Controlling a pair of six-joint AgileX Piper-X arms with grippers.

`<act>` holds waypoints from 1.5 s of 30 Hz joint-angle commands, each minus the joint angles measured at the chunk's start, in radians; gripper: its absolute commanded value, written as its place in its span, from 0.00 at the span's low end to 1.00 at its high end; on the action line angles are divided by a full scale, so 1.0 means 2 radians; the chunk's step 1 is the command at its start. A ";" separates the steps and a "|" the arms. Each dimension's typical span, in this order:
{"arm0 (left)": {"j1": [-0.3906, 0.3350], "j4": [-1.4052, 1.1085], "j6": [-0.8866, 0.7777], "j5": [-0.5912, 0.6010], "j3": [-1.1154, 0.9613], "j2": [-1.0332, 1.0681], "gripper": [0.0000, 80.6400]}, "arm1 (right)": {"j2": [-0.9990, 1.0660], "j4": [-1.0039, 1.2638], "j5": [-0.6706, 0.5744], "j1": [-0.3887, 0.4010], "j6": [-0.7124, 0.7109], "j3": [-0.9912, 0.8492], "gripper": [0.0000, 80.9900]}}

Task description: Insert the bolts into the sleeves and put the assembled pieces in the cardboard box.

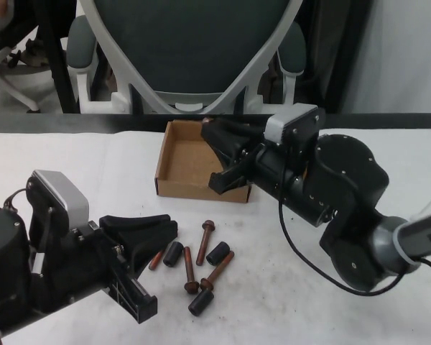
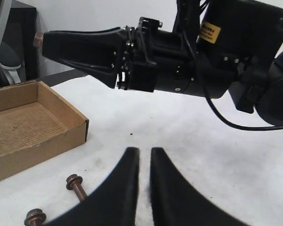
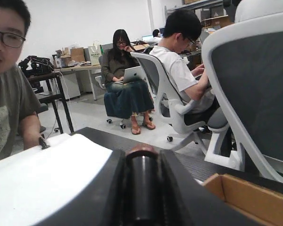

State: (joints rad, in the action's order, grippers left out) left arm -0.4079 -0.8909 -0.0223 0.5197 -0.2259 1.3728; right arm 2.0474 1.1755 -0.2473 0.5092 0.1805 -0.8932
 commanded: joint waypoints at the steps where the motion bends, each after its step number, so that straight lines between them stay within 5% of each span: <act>1: -0.001 -0.008 0.004 0.003 0.000 -0.002 0.11 | 0.012 -0.005 -0.011 -0.010 0.001 -0.021 0.00; 19: -0.001 -0.016 0.015 0.002 0.000 -0.002 0.10 | 0.071 -0.153 -0.054 -0.049 -0.022 -0.147 0.00; 45: -0.001 -0.017 0.015 0.002 0.000 -0.002 0.10 | 0.099 -0.198 -0.080 -0.060 0.094 -0.199 0.00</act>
State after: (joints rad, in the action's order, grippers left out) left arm -0.4079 -0.9130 0.0000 0.5197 -0.2259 1.3728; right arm 2.2474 0.7892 -0.3951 0.3962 0.3294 -1.2779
